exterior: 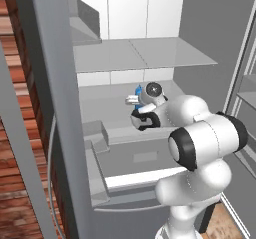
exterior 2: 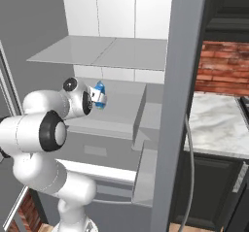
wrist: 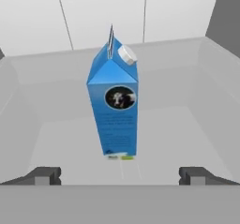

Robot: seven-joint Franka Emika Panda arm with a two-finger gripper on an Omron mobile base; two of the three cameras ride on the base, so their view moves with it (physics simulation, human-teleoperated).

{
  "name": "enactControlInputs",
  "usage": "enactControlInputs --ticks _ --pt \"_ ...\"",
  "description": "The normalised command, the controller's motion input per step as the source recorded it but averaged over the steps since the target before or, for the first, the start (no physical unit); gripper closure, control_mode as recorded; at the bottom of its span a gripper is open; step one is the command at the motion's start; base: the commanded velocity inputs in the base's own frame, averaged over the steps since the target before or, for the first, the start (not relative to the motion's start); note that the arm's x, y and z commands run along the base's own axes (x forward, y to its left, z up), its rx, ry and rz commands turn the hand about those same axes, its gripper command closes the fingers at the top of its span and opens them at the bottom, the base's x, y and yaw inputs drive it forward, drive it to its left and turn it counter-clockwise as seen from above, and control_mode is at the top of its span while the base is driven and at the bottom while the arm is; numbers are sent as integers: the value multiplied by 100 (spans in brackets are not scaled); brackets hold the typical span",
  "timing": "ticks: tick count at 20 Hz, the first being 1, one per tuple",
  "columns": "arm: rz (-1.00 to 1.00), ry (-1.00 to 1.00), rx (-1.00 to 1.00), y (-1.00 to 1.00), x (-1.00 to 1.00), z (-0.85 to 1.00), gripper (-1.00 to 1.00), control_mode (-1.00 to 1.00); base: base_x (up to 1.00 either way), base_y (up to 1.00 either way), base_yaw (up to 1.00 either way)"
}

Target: Take a sugar cube from the saucer and place it inside the coffee. Then, grab milk from the fridge and place it next to the coffee on the counter to sweeten the coffee.

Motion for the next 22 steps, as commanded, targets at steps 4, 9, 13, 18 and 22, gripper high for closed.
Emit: enactControlInputs --ticks 4,9,13,18,22 --pt "0 0 0 0 36 -12 -100 -100 0 0 0" --pt "0 0 0 0 37 -13 -100 -100 0 0 0" --pt "0 0 0 0 33 -12 -100 -100 0 0 0" --pt "0 0 0 4 31 -12 -100 -100 0 0 0" --pt "0 0 0 8 29 -11 -100 -100 0 0 0"
